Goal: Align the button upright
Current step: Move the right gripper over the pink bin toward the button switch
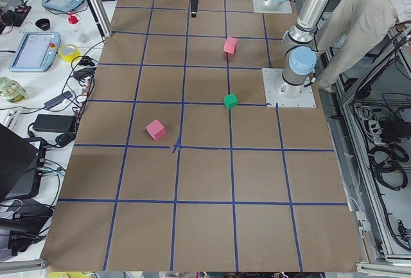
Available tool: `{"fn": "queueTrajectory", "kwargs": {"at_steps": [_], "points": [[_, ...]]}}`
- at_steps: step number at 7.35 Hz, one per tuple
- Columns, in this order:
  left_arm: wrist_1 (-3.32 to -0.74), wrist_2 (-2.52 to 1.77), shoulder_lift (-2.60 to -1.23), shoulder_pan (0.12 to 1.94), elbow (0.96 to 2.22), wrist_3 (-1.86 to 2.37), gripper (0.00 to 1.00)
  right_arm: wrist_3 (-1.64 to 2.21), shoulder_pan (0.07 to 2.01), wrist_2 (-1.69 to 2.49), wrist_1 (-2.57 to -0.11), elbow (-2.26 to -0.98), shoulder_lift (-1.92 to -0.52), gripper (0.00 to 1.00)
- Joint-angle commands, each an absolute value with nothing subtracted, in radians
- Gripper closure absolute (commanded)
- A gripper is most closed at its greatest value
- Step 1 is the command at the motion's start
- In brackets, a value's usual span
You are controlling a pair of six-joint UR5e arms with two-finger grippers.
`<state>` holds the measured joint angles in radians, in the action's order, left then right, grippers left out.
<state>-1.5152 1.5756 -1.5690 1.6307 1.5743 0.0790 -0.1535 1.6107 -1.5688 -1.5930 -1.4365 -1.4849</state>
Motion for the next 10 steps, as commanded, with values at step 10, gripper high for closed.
{"fn": "queueTrajectory", "kwargs": {"at_steps": [10], "points": [[-1.519, 1.606, -1.571, 1.632, 1.557, 0.089, 0.00, -0.319, 1.268, -1.583, -1.673, -1.453, -1.441, 0.00]]}}
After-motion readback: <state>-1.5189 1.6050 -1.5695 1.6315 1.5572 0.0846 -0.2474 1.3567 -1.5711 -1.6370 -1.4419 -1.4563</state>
